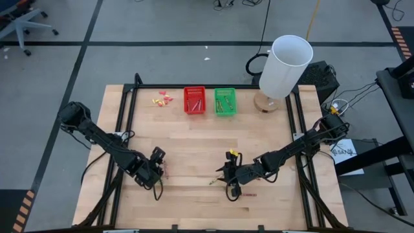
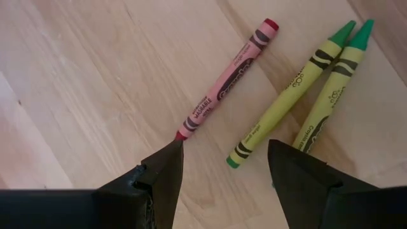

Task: Sort crayons
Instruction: Put the green crayon into the green bin

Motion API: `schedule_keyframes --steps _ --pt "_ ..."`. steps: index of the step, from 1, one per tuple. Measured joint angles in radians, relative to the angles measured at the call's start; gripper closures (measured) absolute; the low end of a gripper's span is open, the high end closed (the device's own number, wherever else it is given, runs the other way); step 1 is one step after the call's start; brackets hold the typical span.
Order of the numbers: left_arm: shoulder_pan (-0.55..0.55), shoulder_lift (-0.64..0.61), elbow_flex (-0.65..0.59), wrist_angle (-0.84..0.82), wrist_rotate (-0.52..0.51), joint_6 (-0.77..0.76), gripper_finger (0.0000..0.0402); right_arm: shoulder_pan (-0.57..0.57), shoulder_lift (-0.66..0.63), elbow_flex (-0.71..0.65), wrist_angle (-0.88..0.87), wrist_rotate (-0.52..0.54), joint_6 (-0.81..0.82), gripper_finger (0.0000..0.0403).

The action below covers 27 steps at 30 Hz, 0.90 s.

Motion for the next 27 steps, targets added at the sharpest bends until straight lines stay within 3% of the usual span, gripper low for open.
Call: schedule_keyframes --steps 27 --pt "0.0 0.0 0.0 0.005 0.007 0.023 0.0183 0.0 0.0 0.0 0.0 0.0 -0.002 0.0264"
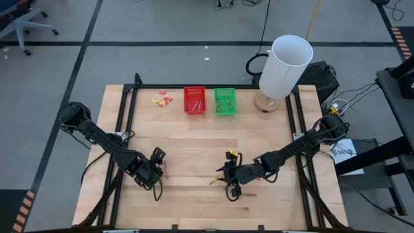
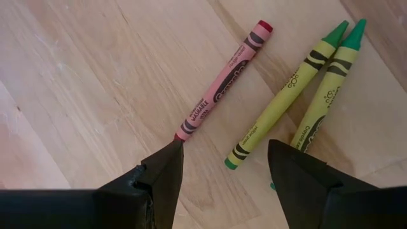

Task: Sort crayons
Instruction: Put the green crayon into the green bin

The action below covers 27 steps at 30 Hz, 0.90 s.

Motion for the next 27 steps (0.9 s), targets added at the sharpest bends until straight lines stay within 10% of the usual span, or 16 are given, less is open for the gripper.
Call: schedule_keyframes --steps 27 --pt "0.012 0.057 -0.006 0.091 0.063 0.072 0.0202 0.0 0.0 0.0 0.0 0.0 -0.021 0.0264"
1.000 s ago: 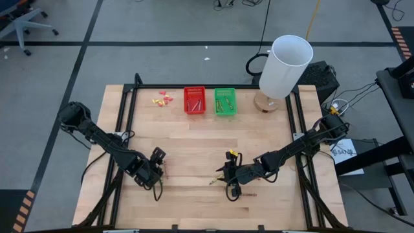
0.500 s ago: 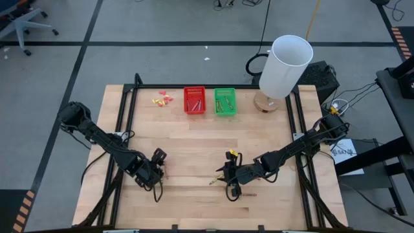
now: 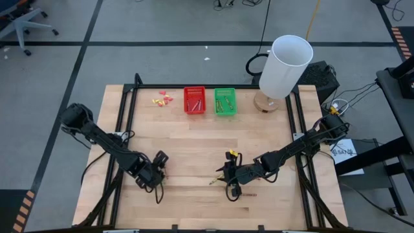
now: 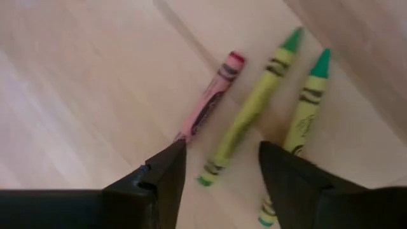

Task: Sort crayons
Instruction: Put the green crayon into the green bin

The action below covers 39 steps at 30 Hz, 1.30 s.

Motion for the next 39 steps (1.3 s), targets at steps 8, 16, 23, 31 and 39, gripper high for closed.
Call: schedule_keyframes --steps 8,16,23,31,39 --pt "0.0 0.013 0.0 0.014 0.026 0.0 0.0285 0.0 0.0 0.0 0.0 0.0 0.0 0.0264" --pt "0.0 0.015 -0.003 0.035 0.03 0.001 0.0347 0.0 0.0 0.0 0.0 0.0 0.0 0.0264" --pt "0.002 0.015 -0.003 0.037 0.04 0.0 0.0381 0.0 0.0 0.0 0.0 0.0 0.0 0.0264" --pt "0.002 0.011 0.011 0.061 0.046 -0.024 0.0394 0.0 0.0 0.0 -0.001 0.0 0.0 0.0264" --pt "0.002 0.01 0.092 0.07 0.044 -0.029 0.0395 0.0 0.0 0.0 -0.001 0.0 0.0 0.0264"
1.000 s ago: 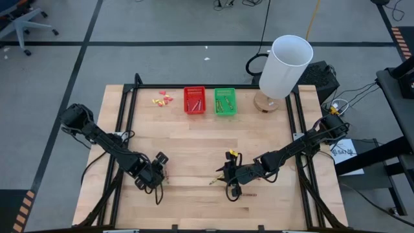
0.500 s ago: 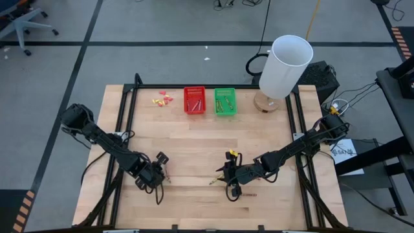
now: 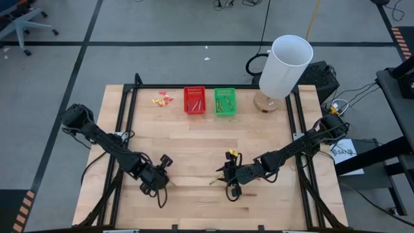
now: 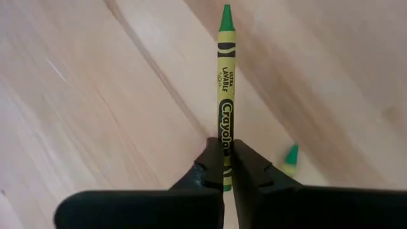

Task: Sort crayons
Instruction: Put the green crayon into the green bin

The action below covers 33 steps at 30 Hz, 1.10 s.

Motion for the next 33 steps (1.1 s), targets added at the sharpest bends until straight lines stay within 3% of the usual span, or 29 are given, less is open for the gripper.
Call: schedule_keyframes --steps 12,22,33 --pt "-0.001 -0.001 0.109 0.05 -0.079 0.0 0.0397 0.0 0.0 0.0 0.0 0.0 -0.004 0.0264" --pt "0.012 -0.002 0.117 0.2 -0.294 0.001 0.0396 -0.004 0.0 0.0 -0.031 0.0 -0.116 0.0264" --pt "0.06 -0.002 0.117 0.347 -0.38 0.021 0.0396 -0.052 0.005 0.0 0.185 -0.034 -0.174 0.0264"
